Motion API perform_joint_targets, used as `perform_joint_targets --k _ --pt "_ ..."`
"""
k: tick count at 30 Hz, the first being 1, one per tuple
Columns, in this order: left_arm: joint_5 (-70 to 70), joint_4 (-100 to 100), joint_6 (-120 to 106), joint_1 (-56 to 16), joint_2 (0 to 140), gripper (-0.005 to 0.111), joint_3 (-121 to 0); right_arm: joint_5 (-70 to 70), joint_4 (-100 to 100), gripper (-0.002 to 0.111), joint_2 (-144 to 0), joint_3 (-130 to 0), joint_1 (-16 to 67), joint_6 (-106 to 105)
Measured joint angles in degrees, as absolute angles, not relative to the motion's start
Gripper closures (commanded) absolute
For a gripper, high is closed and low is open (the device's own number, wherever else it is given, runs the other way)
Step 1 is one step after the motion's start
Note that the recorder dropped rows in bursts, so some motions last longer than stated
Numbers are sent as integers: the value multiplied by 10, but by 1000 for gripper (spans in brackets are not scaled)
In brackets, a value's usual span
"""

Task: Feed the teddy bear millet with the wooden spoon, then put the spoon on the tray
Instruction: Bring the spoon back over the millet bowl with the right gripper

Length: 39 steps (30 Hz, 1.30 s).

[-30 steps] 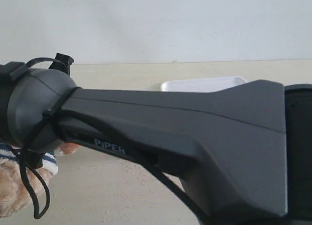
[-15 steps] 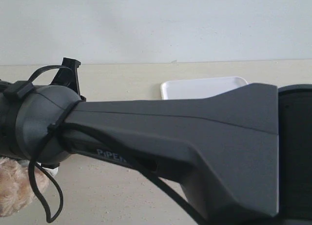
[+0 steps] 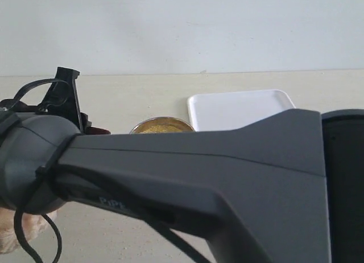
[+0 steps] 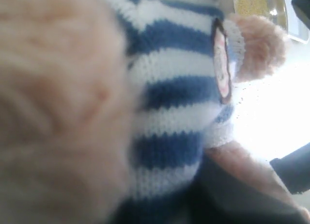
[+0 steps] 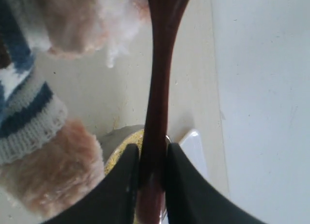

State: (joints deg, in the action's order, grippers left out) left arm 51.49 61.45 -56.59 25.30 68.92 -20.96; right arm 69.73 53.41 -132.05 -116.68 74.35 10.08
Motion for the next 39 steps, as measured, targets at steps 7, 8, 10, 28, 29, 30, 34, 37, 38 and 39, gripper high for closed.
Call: perform_joint_targets --k 7,8,10,28,29,30,34,37,38,39 --pt "515 614 -566 253 689 99 -210 697 524 108 -1277 -1166 738 105" --pt "515 614 -566 253 689 99 -210 696 514 108 -1269 -1166 735 102" --pt "515 614 -566 253 689 99 -210 696 484 108 -1256 -1166 722 90" --pt "514 614 -566 253 689 99 -210 698 420 108 -1160 -947 594 34" --pt "514 614 -566 253 689 99 -210 698 439 108 -1148 -915 594 34" --pt "514 614 -566 253 689 99 -210 700 459 108 -1139 -891 594 34" --pt "514 614 -566 253 689 99 -210 701 512 108 -1135 -852 594 26" --pt "514 614 -566 253 689 99 -210 700 522 108 -1135 -832 594 15" --pt "514 614 -566 253 689 99 -210 700 526 108 -1135 -825 594 10" --pt "514 614 -566 253 689 99 -210 700 530 108 -1135 -821 594 8"
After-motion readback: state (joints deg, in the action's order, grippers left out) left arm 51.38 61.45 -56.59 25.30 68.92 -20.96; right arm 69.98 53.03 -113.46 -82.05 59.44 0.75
